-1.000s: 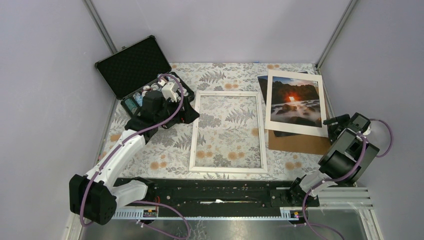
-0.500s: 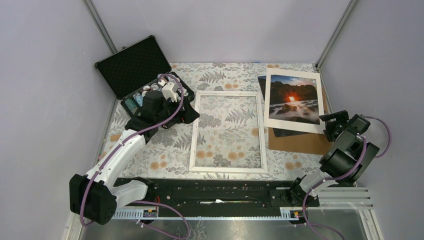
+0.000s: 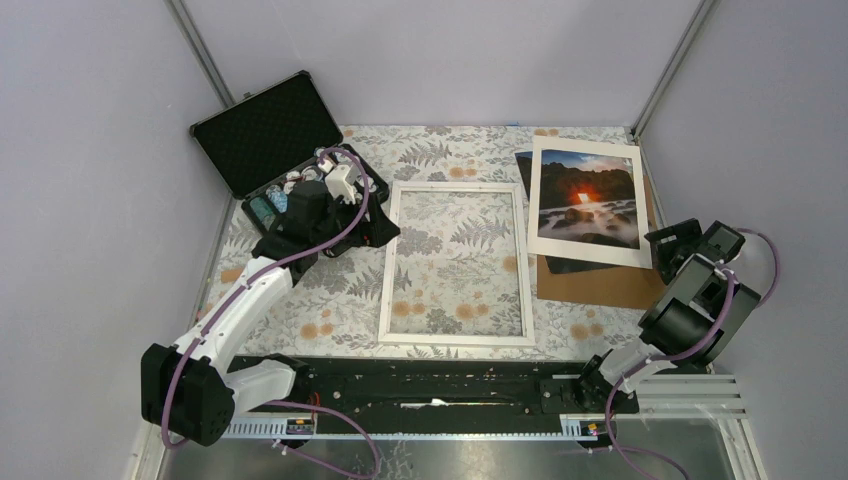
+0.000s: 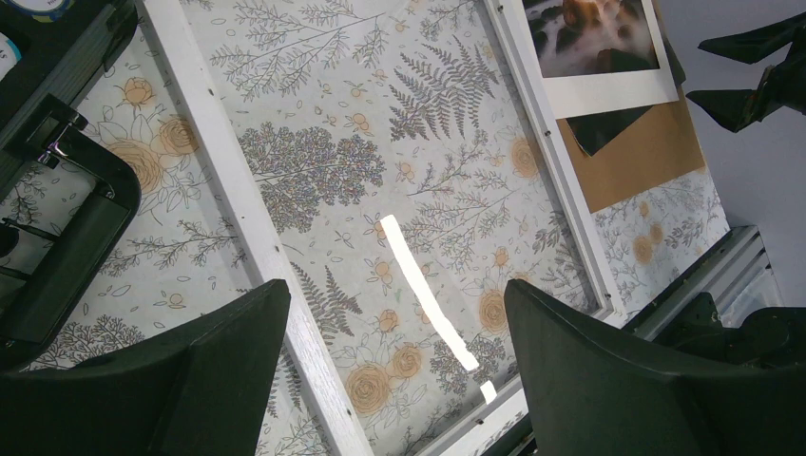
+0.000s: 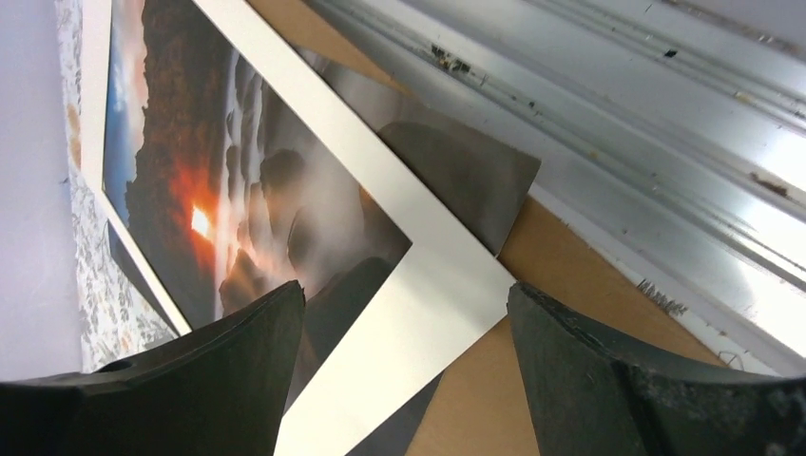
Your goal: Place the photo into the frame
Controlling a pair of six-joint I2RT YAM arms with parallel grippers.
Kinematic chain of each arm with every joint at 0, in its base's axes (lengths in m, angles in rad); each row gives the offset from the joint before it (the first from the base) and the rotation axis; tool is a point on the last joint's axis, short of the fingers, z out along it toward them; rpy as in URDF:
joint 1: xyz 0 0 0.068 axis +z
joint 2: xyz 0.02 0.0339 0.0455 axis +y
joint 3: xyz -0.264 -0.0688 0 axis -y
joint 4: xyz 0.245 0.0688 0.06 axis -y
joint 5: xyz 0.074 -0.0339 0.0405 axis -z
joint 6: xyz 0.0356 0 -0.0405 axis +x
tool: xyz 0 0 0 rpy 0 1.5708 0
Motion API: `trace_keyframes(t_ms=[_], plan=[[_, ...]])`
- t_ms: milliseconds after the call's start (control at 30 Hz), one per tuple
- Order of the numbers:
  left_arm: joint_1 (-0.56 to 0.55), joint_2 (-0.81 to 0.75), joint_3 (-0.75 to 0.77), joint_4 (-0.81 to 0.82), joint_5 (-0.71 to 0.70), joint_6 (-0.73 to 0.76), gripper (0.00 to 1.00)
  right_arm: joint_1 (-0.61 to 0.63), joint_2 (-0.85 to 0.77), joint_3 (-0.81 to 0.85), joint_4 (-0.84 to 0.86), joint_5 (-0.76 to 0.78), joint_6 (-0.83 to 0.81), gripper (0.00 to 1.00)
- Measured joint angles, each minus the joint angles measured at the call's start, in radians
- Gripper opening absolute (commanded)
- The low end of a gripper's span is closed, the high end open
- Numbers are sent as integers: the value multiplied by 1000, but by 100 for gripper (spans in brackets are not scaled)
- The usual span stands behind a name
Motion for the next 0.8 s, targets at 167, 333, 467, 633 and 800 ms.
trace_keyframes(t_ms=[167,333,467,633,800], plan=[[-2,9,0,4,0,0,88,0,41,27,-15,25,-5,86],[-3,9,0,5,0,0,88,1,71,43,-21,24,-2,85],[-3,9,0,6,0,0,88,0,74,43,-17,-11,3,83],[-3,9,0,12,0,0,88,-3,82,43,11,-105,29,82],[-3,10,0,13,0,0,88,-3,81,27,65,-194,71,80]])
